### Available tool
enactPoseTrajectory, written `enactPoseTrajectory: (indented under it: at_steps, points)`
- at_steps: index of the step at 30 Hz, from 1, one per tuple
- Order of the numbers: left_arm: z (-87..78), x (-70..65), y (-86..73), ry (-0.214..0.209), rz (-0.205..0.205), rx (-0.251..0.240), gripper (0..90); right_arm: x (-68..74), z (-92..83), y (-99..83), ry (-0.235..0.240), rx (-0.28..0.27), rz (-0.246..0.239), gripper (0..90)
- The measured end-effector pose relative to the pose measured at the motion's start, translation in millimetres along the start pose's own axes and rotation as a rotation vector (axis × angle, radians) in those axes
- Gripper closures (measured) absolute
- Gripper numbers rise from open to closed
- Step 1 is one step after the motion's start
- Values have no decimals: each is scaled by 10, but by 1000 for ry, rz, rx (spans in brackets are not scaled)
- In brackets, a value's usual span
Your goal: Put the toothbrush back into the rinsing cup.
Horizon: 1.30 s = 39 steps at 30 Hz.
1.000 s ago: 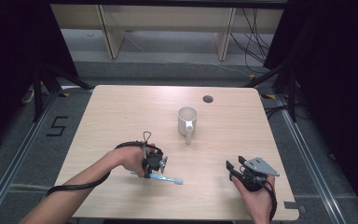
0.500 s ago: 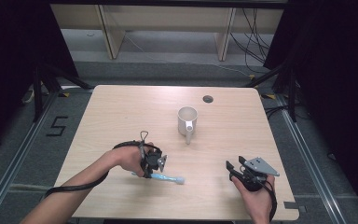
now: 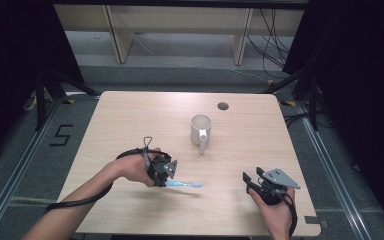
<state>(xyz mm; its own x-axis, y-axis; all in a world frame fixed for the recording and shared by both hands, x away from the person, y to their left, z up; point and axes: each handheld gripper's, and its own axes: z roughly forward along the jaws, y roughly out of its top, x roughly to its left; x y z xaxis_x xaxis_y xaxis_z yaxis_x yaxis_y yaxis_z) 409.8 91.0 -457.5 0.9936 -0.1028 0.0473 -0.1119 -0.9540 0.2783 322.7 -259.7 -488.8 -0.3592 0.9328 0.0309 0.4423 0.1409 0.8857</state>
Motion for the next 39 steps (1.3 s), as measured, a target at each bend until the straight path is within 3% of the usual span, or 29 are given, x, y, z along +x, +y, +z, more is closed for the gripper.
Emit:
enactPoseTrajectory:
  at_steps: [1,3,12,13,14,16,17,20,22,25,26,28,29,31,33,34,39]
  points:
    - [0,-15,-8,-2,-23,-24,785,3,-2,0,3,9,2,450]
    - [-30,5,-15,5,-6,-26,785,10,3,-2,0,11,0,450]
    - [-135,8,-45,29,-37,-148,785,17,17,-9,-8,10,-19,448]
    - [-145,10,-49,38,-36,-162,785,21,27,-11,-4,1,-14,448]
    - [-155,6,-53,46,-43,-174,785,59,23,-13,5,11,35,448]
    - [-173,5,-59,61,-49,-192,785,67,25,-13,12,14,38,448]
    - [-180,7,-61,63,-50,-200,785,42,36,-14,19,6,7,448]
    - [-206,3,-67,73,-61,-241,786,54,21,-10,16,22,10,448]
    - [-225,0,-74,75,-68,-269,786,39,23,-5,2,9,-24,448]
    - [-241,-10,-82,87,-73,-300,786,47,33,-7,6,10,-20,448]
    - [-242,-15,-85,91,-74,-311,786,68,33,-9,10,18,1,448]
    - [-245,-26,-92,88,-83,-335,786,62,40,-8,6,10,-19,448]
    - [-240,-35,-95,93,-87,-354,786,90,39,-12,12,22,16,448]
    - [-238,-43,-108,100,-91,-375,786,74,68,-15,22,6,-14,448]
    - [-238,-42,-113,103,-92,-388,786,93,56,-14,24,22,5,448]
    - [-243,-39,-122,103,-92,-397,786,81,56,-12,18,23,-18,448]
    - [-231,-66,-147,105,-125,-472,786,93,63,-13,23,19,-18,448]
